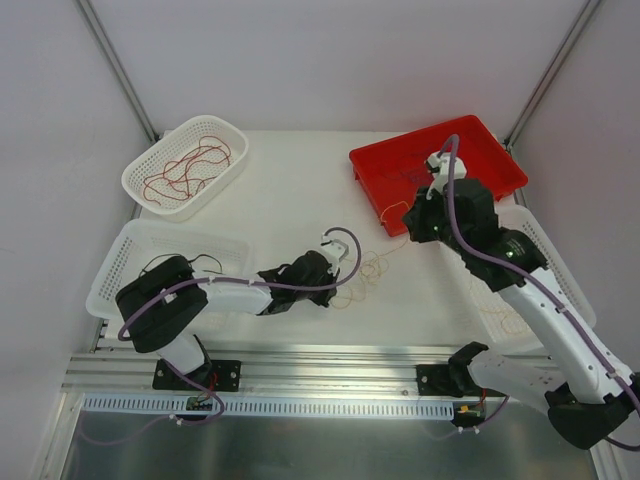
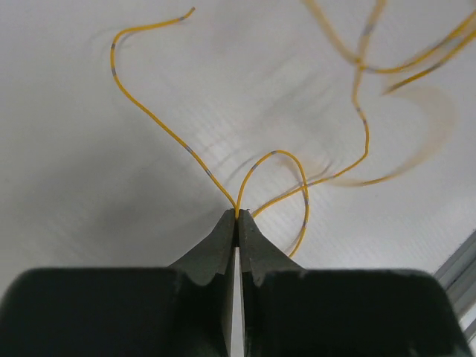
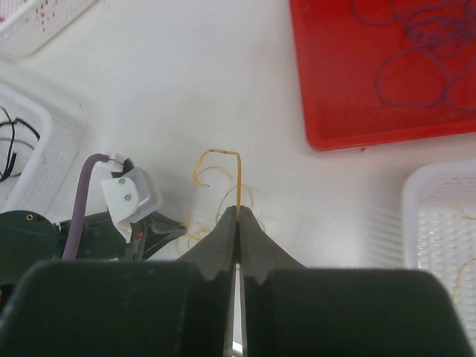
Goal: Untangle the cables
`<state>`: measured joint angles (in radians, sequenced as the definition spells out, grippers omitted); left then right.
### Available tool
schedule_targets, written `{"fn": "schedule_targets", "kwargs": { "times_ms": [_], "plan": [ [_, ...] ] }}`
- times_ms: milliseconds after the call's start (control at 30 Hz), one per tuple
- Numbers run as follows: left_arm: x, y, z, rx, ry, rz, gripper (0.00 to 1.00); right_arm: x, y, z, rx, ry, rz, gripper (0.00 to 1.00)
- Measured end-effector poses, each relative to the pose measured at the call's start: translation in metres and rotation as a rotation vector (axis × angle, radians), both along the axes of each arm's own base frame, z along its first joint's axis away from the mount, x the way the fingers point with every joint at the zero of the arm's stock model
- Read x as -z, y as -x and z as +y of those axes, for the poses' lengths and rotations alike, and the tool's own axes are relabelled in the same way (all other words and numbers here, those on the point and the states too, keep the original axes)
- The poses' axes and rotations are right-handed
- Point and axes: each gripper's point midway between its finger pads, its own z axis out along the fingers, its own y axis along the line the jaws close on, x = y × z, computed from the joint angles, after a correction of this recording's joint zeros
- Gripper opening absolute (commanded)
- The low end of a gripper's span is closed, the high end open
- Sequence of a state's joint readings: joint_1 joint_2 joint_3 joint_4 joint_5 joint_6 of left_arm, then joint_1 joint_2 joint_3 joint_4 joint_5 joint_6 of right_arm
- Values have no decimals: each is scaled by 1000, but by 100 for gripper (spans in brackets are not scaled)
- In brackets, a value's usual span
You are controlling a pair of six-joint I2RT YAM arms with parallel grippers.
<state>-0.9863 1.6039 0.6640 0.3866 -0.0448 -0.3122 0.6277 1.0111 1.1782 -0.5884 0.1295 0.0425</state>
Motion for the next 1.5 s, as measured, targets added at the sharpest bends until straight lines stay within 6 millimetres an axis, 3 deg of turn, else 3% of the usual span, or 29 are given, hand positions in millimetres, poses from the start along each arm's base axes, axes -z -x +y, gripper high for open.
{"fn": "schedule_targets", "kwargs": {
  "times_ms": [200,433,567,867,1267,1500],
  "plan": [
    [11,-12,57,-201,-107,47,0,-65,-5,-49,129,3,-146,1],
    [12,-26,117,-422,-157,105,0,-144,19,-98,240,-13,-339,1],
    [13,-30,137,-503,-174,130,0,-176,37,-120,294,-9,-434,1],
    [14,-35,148,-589,-146,175,0,-225,68,-170,450,33,-590,1],
    [16,-45,154,-664,-84,235,0,-257,96,-211,588,94,-701,1],
    [16,-50,158,-684,-68,242,0,-280,150,-253,692,72,-826,1]
  ]
}}
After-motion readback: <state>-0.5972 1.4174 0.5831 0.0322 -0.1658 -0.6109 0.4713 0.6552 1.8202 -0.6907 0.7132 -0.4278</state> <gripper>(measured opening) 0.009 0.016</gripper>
